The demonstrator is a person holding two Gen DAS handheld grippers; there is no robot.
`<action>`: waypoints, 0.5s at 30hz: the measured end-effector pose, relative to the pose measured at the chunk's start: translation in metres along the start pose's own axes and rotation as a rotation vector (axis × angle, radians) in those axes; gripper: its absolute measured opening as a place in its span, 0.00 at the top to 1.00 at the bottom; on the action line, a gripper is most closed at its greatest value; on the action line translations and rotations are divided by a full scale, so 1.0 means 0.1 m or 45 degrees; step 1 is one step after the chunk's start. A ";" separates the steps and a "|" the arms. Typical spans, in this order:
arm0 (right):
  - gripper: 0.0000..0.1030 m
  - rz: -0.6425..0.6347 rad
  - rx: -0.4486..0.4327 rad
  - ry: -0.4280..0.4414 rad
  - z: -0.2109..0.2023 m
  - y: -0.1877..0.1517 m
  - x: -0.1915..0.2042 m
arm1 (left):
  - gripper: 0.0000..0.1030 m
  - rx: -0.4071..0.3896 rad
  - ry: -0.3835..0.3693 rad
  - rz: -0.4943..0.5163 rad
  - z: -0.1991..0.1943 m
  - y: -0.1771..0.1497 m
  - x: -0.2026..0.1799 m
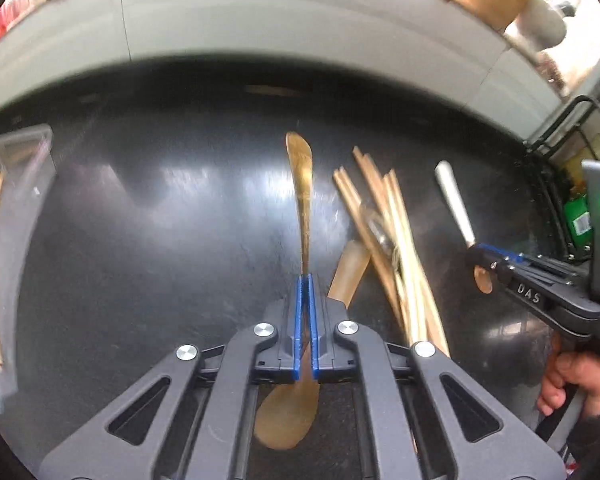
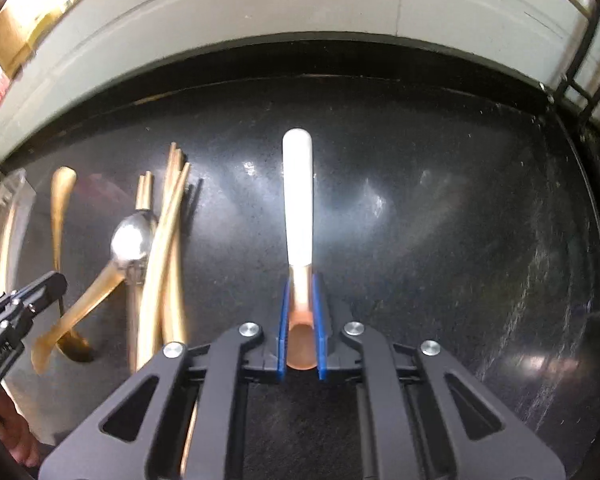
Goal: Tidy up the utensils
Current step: 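Carry the gold spoon and white-handled spoon over the clear tray with both tools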
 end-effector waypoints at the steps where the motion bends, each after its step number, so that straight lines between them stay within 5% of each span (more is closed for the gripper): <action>1: 0.89 -0.004 -0.020 -0.008 -0.07 -0.02 0.02 | 1.00 -0.020 0.003 0.012 -0.09 0.01 0.02; 12: 0.90 -0.029 -0.212 0.020 -1.05 -0.41 0.32 | 1.00 -0.122 0.010 0.040 -0.80 -0.17 0.16; 13: 1.00 -0.036 -0.230 0.023 -1.16 -0.46 0.36 | 1.00 -0.126 0.009 0.036 -0.86 -0.19 0.18; 15: 1.00 -0.041 -0.258 0.029 -1.32 -0.45 0.38 | 1.00 -0.124 0.013 0.035 -0.94 -0.21 0.25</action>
Point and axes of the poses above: each gripper's, at about its wrist camera, not at the fingertips, and z roughly the way its jaws point, x to its left, y to its top, the point moved 6 cm from there along z, roughly the way its jaws point, and after that the axes turned 13 degrees about x, right-handed, at the moved point
